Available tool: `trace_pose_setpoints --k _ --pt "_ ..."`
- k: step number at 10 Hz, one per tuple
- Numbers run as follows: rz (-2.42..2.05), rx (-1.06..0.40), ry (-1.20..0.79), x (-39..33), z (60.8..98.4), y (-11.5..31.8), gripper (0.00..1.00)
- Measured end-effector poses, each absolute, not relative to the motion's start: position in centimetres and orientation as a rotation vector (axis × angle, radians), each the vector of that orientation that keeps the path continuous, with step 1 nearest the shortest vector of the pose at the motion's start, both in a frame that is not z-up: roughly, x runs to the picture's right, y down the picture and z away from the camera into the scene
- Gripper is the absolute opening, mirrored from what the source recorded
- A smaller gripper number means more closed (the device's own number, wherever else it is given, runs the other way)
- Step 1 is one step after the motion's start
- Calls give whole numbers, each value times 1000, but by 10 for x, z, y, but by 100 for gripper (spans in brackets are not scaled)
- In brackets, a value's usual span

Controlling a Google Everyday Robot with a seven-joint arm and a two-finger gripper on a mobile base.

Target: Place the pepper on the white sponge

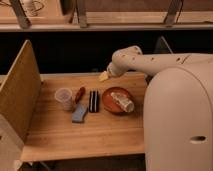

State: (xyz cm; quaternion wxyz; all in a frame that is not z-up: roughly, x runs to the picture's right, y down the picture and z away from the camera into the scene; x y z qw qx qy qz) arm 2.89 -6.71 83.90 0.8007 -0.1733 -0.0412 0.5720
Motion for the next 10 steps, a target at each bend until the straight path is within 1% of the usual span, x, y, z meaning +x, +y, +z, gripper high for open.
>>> trace_pose_setpoints --k 3,4,6,8,10 --pt "1228 -368 -84 33 843 -70 73" --pt "1213 -379 -92 22 848 -71 73" --pt "1171 -420 -105 -11 861 -64 73" --pt "1087 -484 -116 -60 876 -46 73" --pt "1025 -554 -131 -98 881 -29 73"
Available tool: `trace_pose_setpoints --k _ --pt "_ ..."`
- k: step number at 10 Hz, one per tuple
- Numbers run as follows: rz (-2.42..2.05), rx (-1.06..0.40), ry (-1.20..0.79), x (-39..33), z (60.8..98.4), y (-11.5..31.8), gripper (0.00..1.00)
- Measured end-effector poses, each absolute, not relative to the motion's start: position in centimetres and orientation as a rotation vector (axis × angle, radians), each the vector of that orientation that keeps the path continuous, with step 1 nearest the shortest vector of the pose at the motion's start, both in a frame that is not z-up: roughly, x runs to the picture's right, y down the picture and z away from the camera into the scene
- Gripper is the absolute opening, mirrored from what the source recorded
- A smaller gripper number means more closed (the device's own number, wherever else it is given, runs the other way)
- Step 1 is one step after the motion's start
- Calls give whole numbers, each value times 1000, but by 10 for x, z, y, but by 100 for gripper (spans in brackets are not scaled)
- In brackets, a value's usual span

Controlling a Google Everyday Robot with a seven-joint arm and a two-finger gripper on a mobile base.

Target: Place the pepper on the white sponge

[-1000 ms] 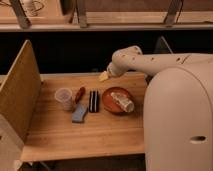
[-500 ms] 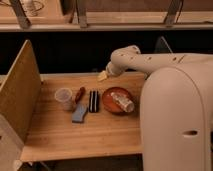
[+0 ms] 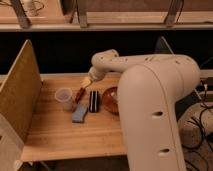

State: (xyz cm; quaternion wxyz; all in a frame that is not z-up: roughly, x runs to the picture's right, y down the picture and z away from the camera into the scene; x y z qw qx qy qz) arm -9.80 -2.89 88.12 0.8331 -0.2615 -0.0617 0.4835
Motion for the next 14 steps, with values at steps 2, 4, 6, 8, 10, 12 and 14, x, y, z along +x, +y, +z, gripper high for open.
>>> trace_pose_setpoints --k 2,4,6,8,10,12,14 --pt "974 -632 -148 -130 880 -10 73" --pt "977 -632 -147 -127 881 -10 73" --pt "975 -626 -147 -128 880 -12 73" --pt "1061 -574 -134 -105 883 -27 73" --pt "1247 -520 -157 -81 890 -48 73" --pt "1412 -476 -195 -64 895 -65 73" --pt "1457 -465 -208 -61 895 -70 73"
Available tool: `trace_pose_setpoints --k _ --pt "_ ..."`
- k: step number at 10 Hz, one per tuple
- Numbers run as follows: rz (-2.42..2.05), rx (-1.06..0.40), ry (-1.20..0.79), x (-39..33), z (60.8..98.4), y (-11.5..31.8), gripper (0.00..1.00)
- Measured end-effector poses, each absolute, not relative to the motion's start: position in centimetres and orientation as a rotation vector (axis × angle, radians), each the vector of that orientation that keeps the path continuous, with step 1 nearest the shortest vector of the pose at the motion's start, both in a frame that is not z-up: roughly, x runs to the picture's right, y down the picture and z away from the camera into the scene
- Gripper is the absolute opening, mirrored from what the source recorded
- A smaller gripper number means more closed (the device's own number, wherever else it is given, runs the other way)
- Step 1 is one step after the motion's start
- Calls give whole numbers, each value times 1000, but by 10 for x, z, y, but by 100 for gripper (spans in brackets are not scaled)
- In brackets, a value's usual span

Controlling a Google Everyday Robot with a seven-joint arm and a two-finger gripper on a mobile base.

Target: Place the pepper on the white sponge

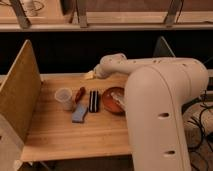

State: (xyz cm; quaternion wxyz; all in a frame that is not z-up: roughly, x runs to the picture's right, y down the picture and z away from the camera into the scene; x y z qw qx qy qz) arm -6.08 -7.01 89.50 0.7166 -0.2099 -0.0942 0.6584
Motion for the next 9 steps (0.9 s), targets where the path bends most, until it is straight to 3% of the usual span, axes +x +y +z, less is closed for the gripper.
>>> trace_pose_setpoints --k 5,9 --pt "1248 -508 -152 -108 895 -48 73" --pt "1087 -372 42 -103 906 -53 73"
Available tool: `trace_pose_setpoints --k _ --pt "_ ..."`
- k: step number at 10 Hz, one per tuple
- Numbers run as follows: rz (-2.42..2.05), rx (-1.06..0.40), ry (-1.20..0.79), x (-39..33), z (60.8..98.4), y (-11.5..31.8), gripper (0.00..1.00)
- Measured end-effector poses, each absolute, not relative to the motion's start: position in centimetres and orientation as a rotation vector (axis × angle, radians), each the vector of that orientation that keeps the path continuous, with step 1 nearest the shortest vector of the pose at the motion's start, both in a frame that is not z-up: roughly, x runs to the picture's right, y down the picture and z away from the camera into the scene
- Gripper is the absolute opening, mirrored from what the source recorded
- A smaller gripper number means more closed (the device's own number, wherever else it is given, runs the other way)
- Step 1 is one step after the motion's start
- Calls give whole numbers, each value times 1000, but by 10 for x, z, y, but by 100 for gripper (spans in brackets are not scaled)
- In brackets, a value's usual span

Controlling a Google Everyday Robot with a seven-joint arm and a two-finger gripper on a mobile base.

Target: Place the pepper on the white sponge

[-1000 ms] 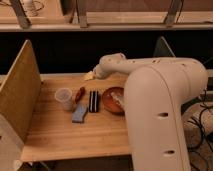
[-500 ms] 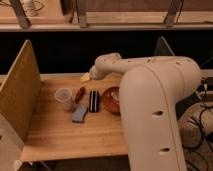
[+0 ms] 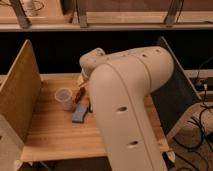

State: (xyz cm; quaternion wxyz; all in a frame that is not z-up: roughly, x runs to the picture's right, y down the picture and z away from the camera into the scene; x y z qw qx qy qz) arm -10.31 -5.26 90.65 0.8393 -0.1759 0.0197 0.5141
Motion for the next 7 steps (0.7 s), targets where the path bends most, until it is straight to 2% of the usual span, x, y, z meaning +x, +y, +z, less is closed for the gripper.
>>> trace_pose_setpoints --k 4,7 --pt "1064 -334 78 -98 907 -58 73" --pt "1048 -414 32 -130 911 -44 73"
